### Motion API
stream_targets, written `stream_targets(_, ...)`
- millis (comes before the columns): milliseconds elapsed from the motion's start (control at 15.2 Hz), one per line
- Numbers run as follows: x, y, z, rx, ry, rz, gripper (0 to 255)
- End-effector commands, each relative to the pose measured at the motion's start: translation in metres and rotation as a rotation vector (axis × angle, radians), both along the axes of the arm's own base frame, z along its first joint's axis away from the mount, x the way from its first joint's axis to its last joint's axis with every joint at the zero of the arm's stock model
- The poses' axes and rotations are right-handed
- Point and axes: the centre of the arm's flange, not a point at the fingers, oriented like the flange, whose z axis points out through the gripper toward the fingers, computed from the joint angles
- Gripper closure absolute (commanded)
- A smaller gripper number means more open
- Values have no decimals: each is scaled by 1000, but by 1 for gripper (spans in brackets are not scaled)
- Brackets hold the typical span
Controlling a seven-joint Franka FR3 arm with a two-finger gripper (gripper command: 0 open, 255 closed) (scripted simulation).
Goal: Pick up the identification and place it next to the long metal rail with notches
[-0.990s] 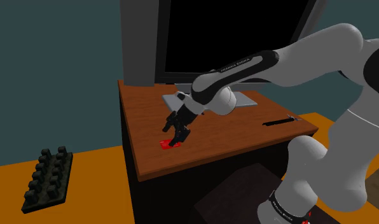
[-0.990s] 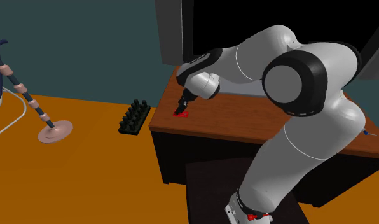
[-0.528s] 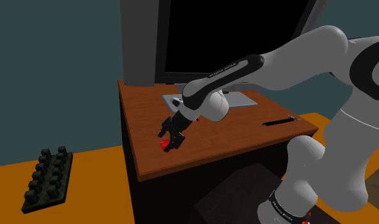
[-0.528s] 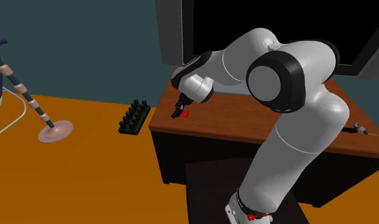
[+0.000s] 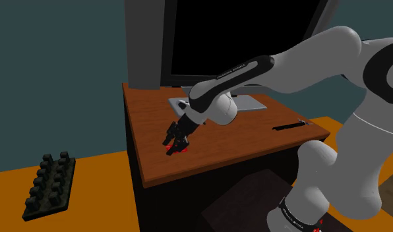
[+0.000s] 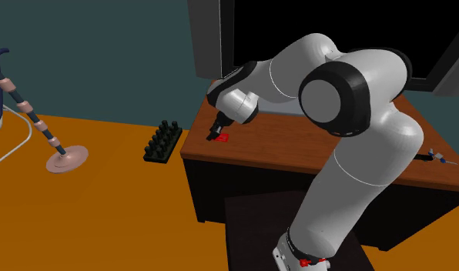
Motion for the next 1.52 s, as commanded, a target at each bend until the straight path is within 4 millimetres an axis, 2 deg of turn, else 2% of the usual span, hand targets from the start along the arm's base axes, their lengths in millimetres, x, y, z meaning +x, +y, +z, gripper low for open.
stream_targets(0,-1,0,-5,-8,8,2,255)
stream_targets(396,-6,-3,-8,-7,8,2,255)
stream_targets(462,-2,0,-5,-8,8,2,255)
stream_targets(1452,-2,0,74,-8,8,2,255)
